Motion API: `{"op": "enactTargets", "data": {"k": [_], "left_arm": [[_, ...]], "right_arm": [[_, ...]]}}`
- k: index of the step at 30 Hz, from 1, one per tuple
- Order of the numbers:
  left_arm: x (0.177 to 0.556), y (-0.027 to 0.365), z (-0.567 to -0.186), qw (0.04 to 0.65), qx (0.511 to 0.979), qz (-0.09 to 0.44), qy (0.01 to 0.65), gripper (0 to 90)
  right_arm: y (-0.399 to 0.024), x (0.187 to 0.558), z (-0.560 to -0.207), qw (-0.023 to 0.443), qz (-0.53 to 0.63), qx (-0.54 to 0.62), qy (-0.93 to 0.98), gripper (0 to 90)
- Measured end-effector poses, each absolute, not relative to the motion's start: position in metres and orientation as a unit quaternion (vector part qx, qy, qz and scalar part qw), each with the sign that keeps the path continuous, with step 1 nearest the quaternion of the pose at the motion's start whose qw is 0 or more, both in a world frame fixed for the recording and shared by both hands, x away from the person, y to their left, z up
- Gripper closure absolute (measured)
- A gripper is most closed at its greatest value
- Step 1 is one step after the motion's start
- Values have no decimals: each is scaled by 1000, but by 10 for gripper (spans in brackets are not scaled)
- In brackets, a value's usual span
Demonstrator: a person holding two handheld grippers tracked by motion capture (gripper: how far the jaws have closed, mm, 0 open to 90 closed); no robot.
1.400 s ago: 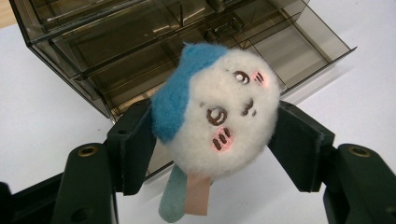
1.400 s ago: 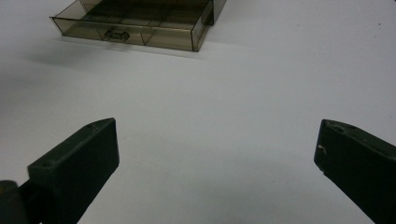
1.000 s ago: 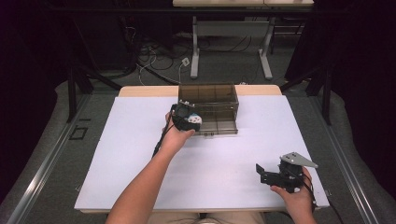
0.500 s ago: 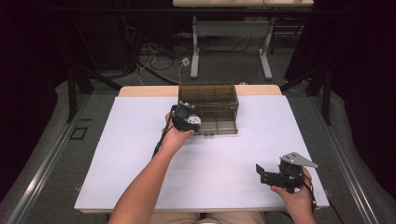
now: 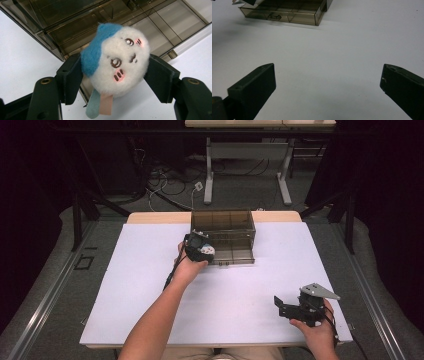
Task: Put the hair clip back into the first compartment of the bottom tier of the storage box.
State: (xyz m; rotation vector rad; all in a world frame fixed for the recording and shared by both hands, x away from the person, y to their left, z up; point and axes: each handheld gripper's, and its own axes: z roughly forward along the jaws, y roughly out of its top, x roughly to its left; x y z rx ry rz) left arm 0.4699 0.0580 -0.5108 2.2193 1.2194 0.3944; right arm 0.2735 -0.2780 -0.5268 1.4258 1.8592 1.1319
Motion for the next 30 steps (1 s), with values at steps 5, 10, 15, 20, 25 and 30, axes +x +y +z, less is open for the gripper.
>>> {"op": "enactTargets", "data": {"k": [5, 10, 15, 20, 25, 30], "left_arm": [[470, 58, -511, 284, 830, 146, 457, 339], [470, 58, -512, 282, 829, 146, 459, 329], [470, 57, -512, 284, 826, 145, 466, 308], [470, 56, -511, 290, 822, 146, 467, 260], [469, 56, -511, 286, 823, 151, 467, 218], [468, 56, -509, 291, 818, 158, 470, 160]], "right_arm": [[-279, 273, -526, 261, 417, 528, 692, 0], [-278, 274, -527, 266, 420, 527, 689, 0], [-279, 273, -526, 261, 417, 527, 693, 0], [-279, 273, -526, 257, 415, 527, 696, 0], [-279, 273, -526, 260, 415, 525, 696, 0], [-279, 273, -526, 260, 413, 526, 697, 0]]}}
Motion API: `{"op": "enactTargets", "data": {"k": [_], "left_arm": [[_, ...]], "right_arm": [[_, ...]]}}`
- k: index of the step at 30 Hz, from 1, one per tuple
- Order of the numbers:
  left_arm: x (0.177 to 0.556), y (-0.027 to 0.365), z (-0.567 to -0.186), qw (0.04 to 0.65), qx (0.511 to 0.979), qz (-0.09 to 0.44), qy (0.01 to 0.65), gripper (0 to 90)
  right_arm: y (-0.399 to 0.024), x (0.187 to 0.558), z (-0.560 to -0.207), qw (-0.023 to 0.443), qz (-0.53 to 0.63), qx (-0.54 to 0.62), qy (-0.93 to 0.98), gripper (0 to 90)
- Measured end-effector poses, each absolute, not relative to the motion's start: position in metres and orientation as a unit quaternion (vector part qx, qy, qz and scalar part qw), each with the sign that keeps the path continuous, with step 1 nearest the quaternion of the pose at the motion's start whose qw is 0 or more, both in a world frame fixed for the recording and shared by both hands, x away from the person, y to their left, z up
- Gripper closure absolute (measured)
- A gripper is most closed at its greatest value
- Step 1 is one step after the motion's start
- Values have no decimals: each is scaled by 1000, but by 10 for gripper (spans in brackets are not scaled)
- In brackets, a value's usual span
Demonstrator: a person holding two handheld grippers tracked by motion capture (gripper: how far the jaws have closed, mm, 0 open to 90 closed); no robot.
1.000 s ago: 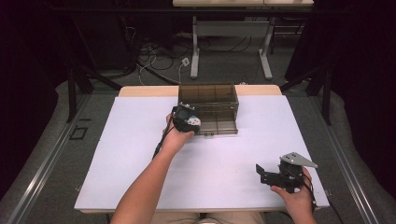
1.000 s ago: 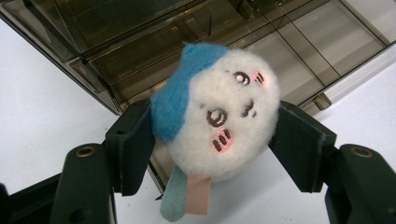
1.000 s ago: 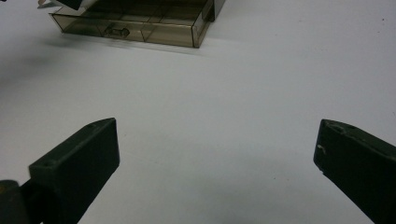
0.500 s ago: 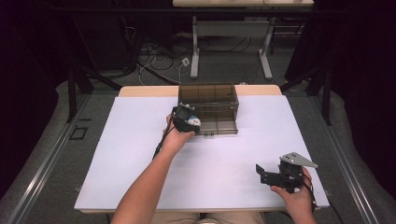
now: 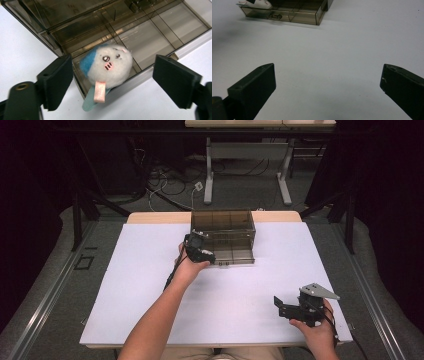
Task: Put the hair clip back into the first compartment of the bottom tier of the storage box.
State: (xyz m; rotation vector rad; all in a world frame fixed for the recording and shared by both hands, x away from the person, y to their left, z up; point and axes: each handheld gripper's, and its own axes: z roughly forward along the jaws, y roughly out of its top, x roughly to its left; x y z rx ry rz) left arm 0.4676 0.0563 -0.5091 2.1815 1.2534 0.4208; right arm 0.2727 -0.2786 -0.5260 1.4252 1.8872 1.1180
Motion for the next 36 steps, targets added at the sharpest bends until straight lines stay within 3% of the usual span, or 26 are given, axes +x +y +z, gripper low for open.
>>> {"op": "enactTargets", "data": {"k": [20, 36], "left_arm": [[456, 62, -492, 334, 793, 160, 483, 14], [434, 67, -473, 375, 789, 145, 464, 3]], "right_arm": [[-278, 273, -526, 258, 413, 526, 697, 0], [-277, 273, -526, 258, 413, 527, 697, 0]]}}
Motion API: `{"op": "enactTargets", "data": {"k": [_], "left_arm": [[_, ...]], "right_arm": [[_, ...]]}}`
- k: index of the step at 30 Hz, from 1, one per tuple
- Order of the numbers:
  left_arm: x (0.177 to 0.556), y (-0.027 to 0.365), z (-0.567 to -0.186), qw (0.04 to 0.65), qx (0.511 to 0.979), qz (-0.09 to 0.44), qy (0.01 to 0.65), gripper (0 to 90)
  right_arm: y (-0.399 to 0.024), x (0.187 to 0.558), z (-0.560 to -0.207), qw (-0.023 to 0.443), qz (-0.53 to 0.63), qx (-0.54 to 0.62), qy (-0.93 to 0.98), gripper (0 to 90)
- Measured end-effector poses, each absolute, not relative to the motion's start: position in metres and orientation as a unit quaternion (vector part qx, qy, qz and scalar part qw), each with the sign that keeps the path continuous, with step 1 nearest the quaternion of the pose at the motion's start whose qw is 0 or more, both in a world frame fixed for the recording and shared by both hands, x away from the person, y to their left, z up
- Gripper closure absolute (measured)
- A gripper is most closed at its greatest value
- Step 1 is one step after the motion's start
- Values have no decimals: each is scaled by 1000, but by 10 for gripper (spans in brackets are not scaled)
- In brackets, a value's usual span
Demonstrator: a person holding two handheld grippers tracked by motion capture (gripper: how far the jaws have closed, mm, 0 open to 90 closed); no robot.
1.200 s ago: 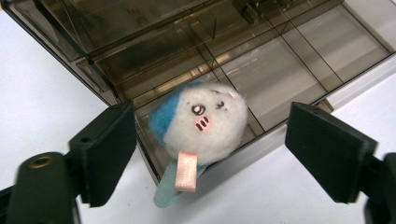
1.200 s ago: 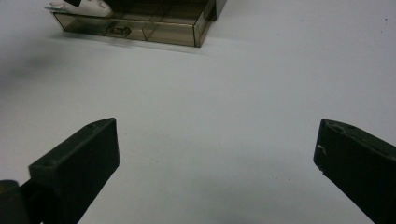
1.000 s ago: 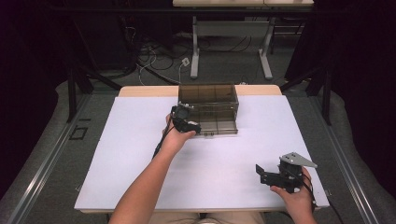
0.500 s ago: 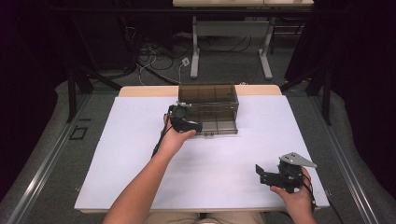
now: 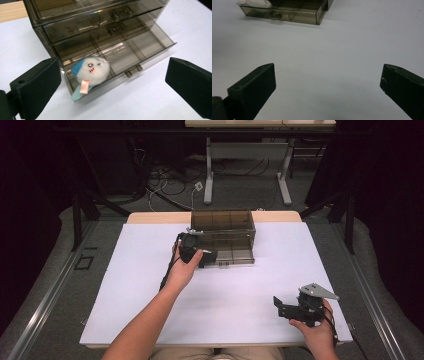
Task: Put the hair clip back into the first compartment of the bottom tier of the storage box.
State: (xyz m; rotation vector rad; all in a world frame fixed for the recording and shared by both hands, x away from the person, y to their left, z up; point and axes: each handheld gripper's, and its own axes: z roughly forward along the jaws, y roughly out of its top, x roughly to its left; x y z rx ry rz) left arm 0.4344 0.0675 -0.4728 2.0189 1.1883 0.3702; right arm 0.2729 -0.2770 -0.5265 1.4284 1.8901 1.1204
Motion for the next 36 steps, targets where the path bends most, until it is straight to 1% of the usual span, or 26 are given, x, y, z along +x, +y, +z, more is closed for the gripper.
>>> {"op": "enactTargets", "data": {"k": [6, 14, 19, 28, 36], "left_arm": [[424, 68, -467, 388, 793, 145, 447, 2], [407, 72, -462, 400, 795, 157, 428, 2], [395, 77, -459, 417, 793, 151, 416, 2], [375, 94, -457, 434, 788, 154, 409, 4], [356, 114, -464, 450, 781, 154, 405, 6]], "right_arm": [[-276, 273, -527, 257, 413, 527, 697, 0], [-276, 273, -527, 256, 414, 528, 696, 0], [-277, 273, -526, 258, 414, 527, 696, 0], [-276, 273, -527, 258, 413, 524, 699, 0], [-276, 273, -527, 257, 413, 526, 698, 0]]}}
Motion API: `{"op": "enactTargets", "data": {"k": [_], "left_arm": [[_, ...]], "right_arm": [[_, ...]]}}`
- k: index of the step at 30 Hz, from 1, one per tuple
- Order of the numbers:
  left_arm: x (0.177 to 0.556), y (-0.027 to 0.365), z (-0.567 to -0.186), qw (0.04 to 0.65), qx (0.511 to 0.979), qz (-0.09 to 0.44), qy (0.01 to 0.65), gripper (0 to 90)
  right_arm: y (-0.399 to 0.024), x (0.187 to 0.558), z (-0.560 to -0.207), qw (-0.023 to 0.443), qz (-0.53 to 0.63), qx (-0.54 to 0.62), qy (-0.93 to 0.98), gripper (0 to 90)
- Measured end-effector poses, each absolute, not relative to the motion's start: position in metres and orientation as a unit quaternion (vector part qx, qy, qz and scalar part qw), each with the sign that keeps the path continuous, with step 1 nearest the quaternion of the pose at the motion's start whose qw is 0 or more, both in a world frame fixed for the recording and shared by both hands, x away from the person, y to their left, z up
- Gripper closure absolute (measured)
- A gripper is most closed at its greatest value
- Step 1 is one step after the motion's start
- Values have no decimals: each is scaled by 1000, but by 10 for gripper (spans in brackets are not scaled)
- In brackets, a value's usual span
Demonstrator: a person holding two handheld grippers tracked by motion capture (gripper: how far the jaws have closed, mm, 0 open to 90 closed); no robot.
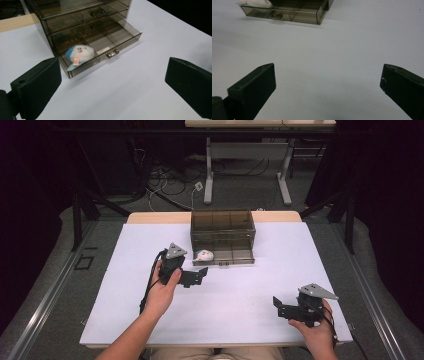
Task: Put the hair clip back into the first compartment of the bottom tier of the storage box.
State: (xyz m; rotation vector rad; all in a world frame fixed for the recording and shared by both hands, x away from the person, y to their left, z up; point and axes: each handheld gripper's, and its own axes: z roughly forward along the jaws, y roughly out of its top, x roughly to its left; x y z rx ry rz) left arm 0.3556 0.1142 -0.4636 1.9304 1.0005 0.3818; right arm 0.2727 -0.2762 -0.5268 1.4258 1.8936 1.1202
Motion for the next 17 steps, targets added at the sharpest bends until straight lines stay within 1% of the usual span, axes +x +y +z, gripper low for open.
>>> {"op": "enactTargets", "data": {"k": [6, 17], "left_arm": [[342, 134, -469, 457, 775, 148, 411, 7], [318, 162, -482, 466, 761, 157, 423, 7]], "right_arm": [[-275, 272, -527, 255, 413, 526, 699, 0], [-274, 272, -527, 258, 412, 526, 698, 0]]}}
